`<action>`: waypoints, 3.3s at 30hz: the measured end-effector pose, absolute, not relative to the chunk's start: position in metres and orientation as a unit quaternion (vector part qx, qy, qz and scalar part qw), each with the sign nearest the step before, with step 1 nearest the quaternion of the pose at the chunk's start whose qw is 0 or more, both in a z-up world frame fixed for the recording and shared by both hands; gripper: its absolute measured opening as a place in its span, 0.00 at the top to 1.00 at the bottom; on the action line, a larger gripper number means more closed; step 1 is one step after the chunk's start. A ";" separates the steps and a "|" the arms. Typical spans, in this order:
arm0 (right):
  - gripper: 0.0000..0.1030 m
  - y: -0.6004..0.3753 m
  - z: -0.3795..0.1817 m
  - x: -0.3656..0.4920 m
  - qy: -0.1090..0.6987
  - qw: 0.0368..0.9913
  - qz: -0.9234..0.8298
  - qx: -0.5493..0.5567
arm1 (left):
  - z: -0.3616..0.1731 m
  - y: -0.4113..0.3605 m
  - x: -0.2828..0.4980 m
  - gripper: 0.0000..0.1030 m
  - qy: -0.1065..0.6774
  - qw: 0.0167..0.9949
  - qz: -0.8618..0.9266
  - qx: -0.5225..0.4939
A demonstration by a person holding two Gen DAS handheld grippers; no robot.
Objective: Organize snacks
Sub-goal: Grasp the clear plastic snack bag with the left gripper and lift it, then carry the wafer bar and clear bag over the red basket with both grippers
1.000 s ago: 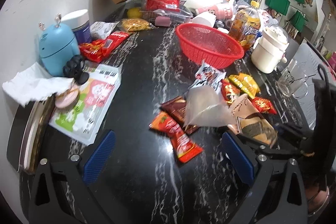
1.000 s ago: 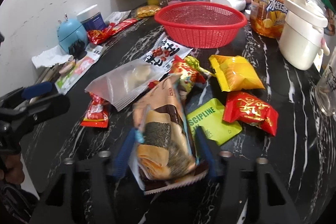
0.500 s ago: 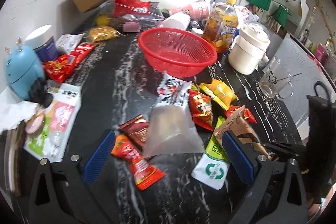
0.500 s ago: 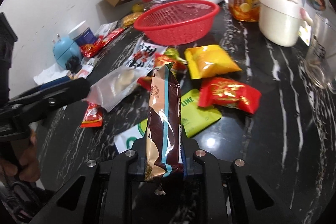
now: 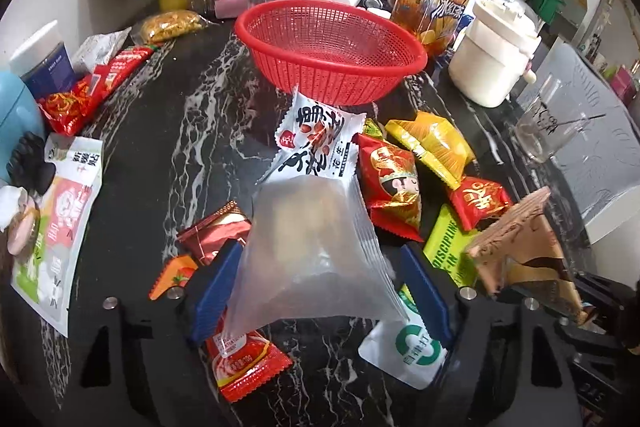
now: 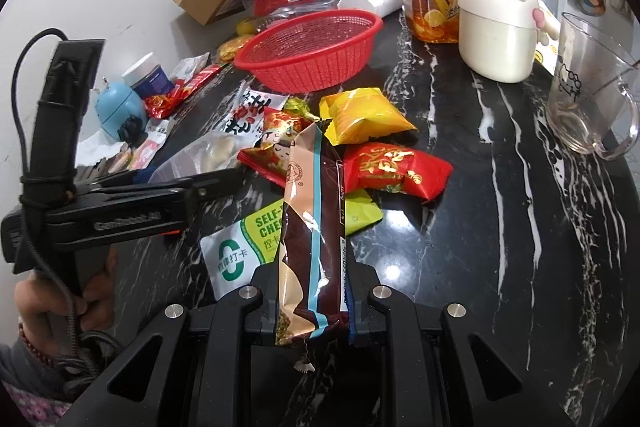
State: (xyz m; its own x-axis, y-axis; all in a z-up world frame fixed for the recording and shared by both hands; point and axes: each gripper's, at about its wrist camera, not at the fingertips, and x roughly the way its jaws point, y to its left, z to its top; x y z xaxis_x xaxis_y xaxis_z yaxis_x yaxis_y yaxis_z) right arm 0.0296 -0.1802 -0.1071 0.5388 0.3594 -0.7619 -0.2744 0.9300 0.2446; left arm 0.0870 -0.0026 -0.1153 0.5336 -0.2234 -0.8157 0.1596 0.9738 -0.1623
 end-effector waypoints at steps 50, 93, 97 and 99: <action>0.80 -0.196 -0.043 -0.019 0.369 0.907 0.202 0.024 | -0.022 -0.021 -0.001 0.56 0.350 0.922 -0.164 -0.028; 0.80 -0.162 -0.004 0.232 0.342 0.913 0.222 -0.015 | -0.005 -0.018 0.247 0.56 0.310 0.945 -0.105 -0.021; 0.80 -0.159 -0.019 0.252 0.362 0.906 0.217 -0.022 | -0.020 -0.019 0.264 0.56 0.329 0.940 -0.092 -0.008; 0.80 -0.157 -0.025 0.258 0.371 0.903 0.214 -0.026 | -0.029 -0.020 0.272 0.56 0.341 0.936 -0.088 -0.002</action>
State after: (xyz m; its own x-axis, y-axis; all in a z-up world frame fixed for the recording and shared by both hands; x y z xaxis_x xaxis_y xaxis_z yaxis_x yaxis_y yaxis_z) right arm 0.2581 -0.1574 -0.0252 0.6324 0.3680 -0.6817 -0.4068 0.9066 0.1120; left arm 0.2719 -0.0195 -0.0288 0.7522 -0.1651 -0.6379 0.1629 0.9846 -0.0627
